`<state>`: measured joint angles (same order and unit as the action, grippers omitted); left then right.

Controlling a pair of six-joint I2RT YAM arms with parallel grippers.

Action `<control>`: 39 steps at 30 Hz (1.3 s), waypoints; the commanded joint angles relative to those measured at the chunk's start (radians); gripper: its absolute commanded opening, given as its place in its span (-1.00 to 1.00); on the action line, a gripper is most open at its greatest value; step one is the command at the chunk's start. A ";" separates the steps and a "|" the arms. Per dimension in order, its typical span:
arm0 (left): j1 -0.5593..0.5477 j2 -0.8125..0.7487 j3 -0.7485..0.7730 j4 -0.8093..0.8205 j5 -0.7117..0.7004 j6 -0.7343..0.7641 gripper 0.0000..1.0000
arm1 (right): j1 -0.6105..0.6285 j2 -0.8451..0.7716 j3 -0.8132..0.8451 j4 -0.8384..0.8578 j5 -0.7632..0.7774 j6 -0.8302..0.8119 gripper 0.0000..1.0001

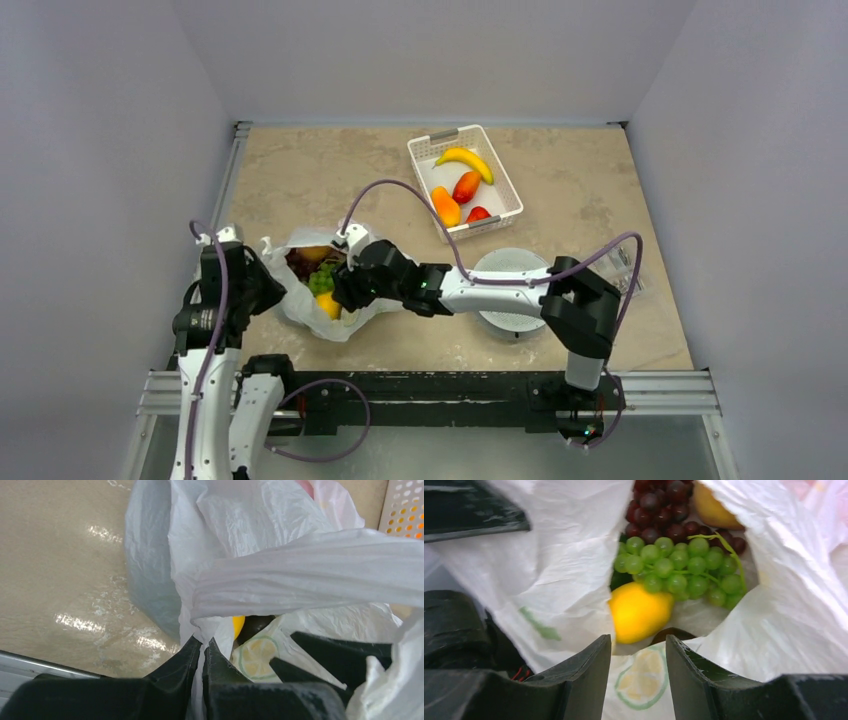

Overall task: Take the fake fruits out of the plastic bag
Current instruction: Take out the fake fruit from the plastic bag.

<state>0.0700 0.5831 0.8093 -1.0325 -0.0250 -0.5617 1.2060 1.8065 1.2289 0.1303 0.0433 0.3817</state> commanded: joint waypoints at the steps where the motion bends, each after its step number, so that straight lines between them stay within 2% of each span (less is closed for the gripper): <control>1: 0.001 0.044 0.099 -0.086 0.092 0.021 -1.00 | -0.013 0.049 0.061 -0.025 0.007 0.021 -0.11; 7: 0.002 -0.007 0.099 -0.159 0.058 0.014 -1.00 | -0.014 0.129 0.116 -0.021 -0.019 0.052 -0.02; 17: 0.001 0.024 0.093 -0.168 0.108 0.034 -1.00 | -0.013 0.242 0.184 -0.011 -0.022 0.048 0.35; 21: 0.001 0.006 0.086 -0.193 0.143 0.025 -1.00 | -0.011 0.258 0.191 0.012 -0.027 0.039 0.57; 23: 0.002 -0.006 0.087 -0.208 0.139 0.024 -1.00 | -0.007 0.280 0.197 0.015 -0.029 0.040 0.61; 29: 0.001 -0.017 0.085 -0.237 0.144 0.026 -1.00 | 0.023 0.340 0.211 0.008 -0.011 0.048 0.59; 33: 0.002 -0.031 0.085 -0.261 0.140 0.028 -1.00 | 0.024 0.346 0.197 0.016 0.022 0.061 0.44; 37: 0.002 -0.042 0.070 -0.261 0.144 0.028 -1.00 | 0.025 0.311 0.171 0.028 0.052 0.061 0.13; 39: 0.002 -0.033 0.064 -0.256 0.156 0.031 -1.00 | 0.024 0.285 0.166 0.025 0.066 0.040 0.09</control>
<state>0.0700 0.5472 0.8753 -1.2835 0.1009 -0.5545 1.2270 2.1571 1.4143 0.1490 0.0540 0.4320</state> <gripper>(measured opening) 0.009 0.613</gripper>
